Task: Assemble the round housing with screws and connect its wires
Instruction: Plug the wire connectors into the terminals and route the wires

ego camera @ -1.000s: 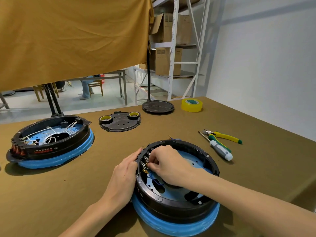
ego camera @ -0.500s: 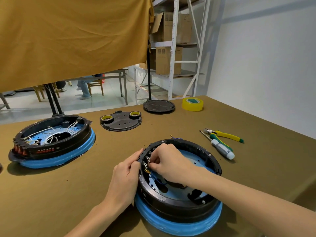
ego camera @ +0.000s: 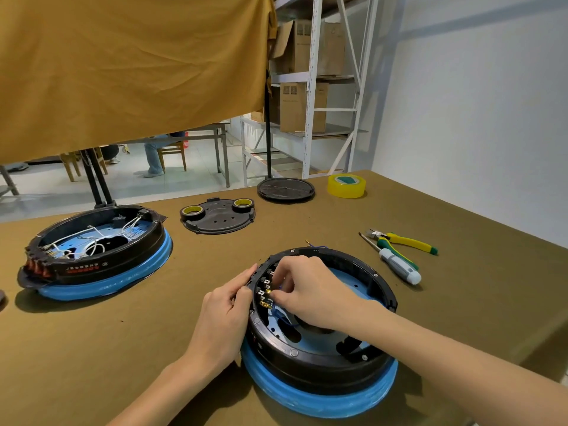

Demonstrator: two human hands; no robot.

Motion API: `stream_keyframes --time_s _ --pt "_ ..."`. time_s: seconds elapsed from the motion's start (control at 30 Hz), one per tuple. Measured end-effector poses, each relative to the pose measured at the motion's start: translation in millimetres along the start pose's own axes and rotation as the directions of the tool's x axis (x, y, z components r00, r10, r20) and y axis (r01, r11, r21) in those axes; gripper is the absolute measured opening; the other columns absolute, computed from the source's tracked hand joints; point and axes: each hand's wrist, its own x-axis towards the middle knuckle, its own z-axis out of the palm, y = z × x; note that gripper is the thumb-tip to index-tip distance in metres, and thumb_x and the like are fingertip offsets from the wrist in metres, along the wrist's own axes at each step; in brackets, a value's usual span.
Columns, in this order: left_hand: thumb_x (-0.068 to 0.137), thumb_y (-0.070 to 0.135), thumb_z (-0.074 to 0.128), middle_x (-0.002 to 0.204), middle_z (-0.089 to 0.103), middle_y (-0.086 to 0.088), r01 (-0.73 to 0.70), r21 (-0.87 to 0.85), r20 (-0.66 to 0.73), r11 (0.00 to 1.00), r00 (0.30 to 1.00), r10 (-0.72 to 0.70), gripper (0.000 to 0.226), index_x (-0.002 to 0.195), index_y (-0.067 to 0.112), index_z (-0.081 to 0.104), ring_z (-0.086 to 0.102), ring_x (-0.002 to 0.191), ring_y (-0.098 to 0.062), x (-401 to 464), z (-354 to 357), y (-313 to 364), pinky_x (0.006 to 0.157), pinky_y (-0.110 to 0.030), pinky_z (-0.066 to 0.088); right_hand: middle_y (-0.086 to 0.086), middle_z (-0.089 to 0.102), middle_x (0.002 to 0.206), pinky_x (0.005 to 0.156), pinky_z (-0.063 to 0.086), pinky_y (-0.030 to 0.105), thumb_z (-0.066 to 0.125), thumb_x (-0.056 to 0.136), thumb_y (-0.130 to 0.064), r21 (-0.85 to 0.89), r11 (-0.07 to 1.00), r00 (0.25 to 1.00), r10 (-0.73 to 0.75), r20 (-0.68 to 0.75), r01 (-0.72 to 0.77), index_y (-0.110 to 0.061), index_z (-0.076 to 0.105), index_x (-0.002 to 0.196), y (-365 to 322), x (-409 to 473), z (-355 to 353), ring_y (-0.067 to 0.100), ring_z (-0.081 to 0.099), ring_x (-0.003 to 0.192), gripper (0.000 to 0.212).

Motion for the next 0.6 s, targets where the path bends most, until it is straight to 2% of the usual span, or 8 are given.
stream_keyframes --time_s 0.07,0.13,0.2,0.37,0.4,0.5,0.6 --pt "0.094 0.044 0.036 0.142 0.062 0.014 0.001 -0.019 0.005 1.0 1.0 -0.001 0.057 0.146 0.028 0.052 0.055 0.128 0.007 0.2 -0.1 -1.1 0.112 -0.023 0.045 -0.008 0.066 0.081 0.069 0.055 0.031 0.073 0.09 -0.031 -0.035 0.999 0.999 -0.031 0.028 0.032 -0.022 0.067 0.096 -2.2 -5.4 -0.4 0.008 0.061 0.075 0.013" --pt "0.094 0.044 0.036 0.143 0.061 0.013 0.003 -0.015 0.0 1.0 1.0 -0.003 0.057 0.146 0.028 0.052 0.054 0.13 0.007 -0.1 -0.1 -1.8 0.111 -0.02 0.043 -0.007 0.067 0.081 0.071 0.058 0.034 0.075 0.088 -0.034 -0.073 0.996 0.995 -0.054 0.079 0.06 -0.023 0.067 0.087 -7.1 -7.0 1.2 0.01 0.062 0.078 0.013" --pt "0.093 0.044 0.036 0.144 0.06 0.012 0.007 -0.017 -0.003 1.0 1.0 -0.007 0.058 0.147 0.027 0.052 0.053 0.131 0.005 -0.4 0.0 -1.5 0.111 -0.018 0.042 -0.005 0.069 0.08 0.073 0.06 0.036 0.075 0.088 -0.031 -0.083 0.994 0.996 -0.061 0.07 0.067 -0.025 0.068 0.082 -10.1 -5.4 3.1 0.012 0.066 0.078 0.011" --pt "0.094 0.043 0.036 0.133 0.063 0.022 0.003 -0.03 0.003 1.0 1.0 -0.003 0.055 0.145 0.03 0.051 0.056 0.124 0.012 -1.5 0.2 2.9 0.106 -0.013 0.045 -0.009 0.067 0.076 0.068 0.058 0.03 0.075 0.091 -0.027 -0.041 0.997 0.997 -0.066 0.045 0.067 -0.018 0.078 0.093 -7.9 -4.1 5.0 0.007 0.064 0.071 0.01" --pt "0.094 0.043 0.035 0.133 0.063 0.022 0.002 -0.029 0.0 1.0 1.0 -0.002 0.054 0.144 0.031 0.05 0.056 0.123 0.012 -2.0 0.7 3.2 0.107 -0.014 0.045 -0.006 0.071 0.077 0.069 0.059 0.03 0.074 0.092 -0.025 -0.025 0.997 0.996 -0.068 0.051 0.07 -0.016 0.08 0.092 -7.9 -4.9 5.5 0.008 0.066 0.071 0.01" --pt "0.094 0.044 0.031 0.148 0.057 0.008 0.019 0.007 0.003 1.0 1.0 -0.019 0.062 0.15 0.024 0.048 0.051 0.136 0.001 -2.7 1.2 3.3 0.118 -0.03 0.041 0.003 0.075 0.078 0.071 0.06 0.036 0.071 0.094 -0.019 -0.039 0.996 0.995 -0.078 0.056 0.08 -0.012 0.08 0.088 -9.0 -4.8 6.4 0.015 0.069 0.073 0.013" --pt "0.094 0.045 0.029 0.152 0.054 0.006 0.026 0.023 0.004 0.999 1.0 -0.026 0.065 0.152 0.022 0.047 0.047 0.14 -0.002 -3.2 1.1 3.8 0.121 -0.033 0.037 0.005 0.075 0.081 0.075 0.061 0.039 0.07 0.095 -0.019 -0.036 0.997 0.996 -0.06 0.066 0.062 -0.011 0.08 0.09 -10.0 -3.2 6.9 0.017 0.07 0.076 0.013"
